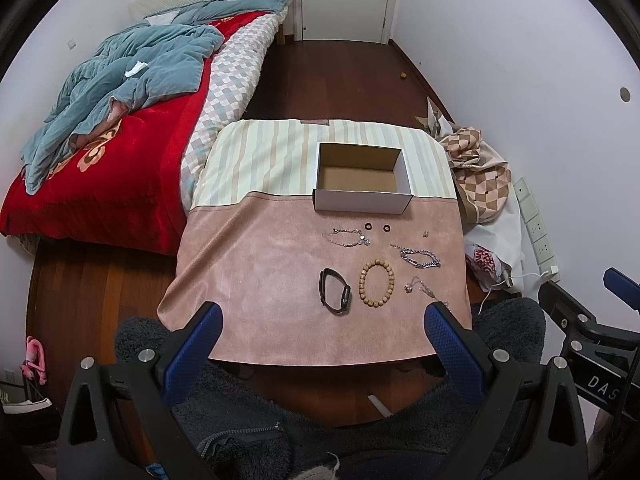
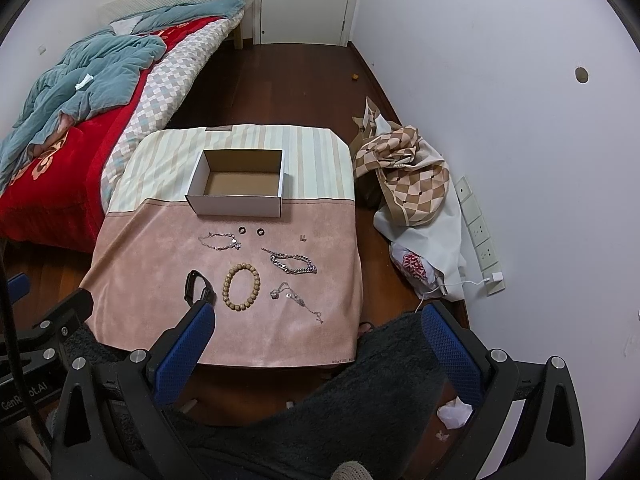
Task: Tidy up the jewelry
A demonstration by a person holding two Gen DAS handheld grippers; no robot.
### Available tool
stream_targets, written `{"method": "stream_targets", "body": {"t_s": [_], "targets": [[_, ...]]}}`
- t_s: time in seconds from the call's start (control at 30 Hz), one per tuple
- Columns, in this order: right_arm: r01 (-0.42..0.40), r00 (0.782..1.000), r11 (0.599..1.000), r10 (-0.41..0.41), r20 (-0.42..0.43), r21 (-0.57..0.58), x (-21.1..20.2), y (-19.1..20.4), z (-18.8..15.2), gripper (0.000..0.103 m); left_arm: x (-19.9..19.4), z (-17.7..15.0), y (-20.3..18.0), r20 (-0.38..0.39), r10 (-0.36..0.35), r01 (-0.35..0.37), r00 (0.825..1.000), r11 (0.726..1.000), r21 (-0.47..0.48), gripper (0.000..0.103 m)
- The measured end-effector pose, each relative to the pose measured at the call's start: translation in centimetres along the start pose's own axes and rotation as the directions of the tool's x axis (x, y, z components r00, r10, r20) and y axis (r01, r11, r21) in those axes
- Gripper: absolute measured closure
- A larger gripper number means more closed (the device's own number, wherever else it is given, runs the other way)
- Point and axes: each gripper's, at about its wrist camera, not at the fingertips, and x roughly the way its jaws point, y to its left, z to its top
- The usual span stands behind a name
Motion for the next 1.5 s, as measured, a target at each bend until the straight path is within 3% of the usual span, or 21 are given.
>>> {"method": "stream_targets", "body": {"t_s": [0.8, 0.93, 1.13, 1.3, 1.4, 1.5], "targets": [[-0.001, 1.000, 1.000, 0.001, 0.012, 0.001, -0.4, -0.3, 0.2, 0.000, -0.3, 0.2, 0.0, -0.002, -0.010, 0.010, 1.000, 1.000, 0.002, 0.000], [-0.006, 1.000, 1.000, 0.006, 0.020, -0.004, 0.6, -0.2, 0.5, 0.000, 0.8, 0.6, 0.3, 0.033, 0.022, -0.022, 0.999, 1.000, -0.007, 0.000], [-0.035, 0.999, 0.999, 0.036, -0.040, 0.024, 7.5, 0.0, 1.5, 0.000, 6.4, 2.4, 2.3, 0.053, 0.158, -0.156, 0.986, 0.987, -0.048, 0.000], [-0.073, 0.982, 0.997, 0.074, -0.175, 0.015, 17.3, 2.5, 0.9, 0.004, 13.8, 2.1, 3.7, -0.047, 0.243, -0.245, 0.969, 0.969, -0.044, 0.000], [-0.114, 0.958, 0.993, 0.121, -0.259, 0.038, 22.9, 4.0, 0.0, 0.025, 18.1, 1.3, 4.0, -0.132, 0.268, -0.274, 0.954, 0.961, -0.028, 0.000], [-0.140, 0.944, 0.989, 0.148, -0.294, 0.048, 27.1, 5.5, -0.8, 0.035, 21.3, 0.6, 4.3, -0.199, 0.265, -0.277, 0.943, 0.960, -0.034, 0.000]]}}
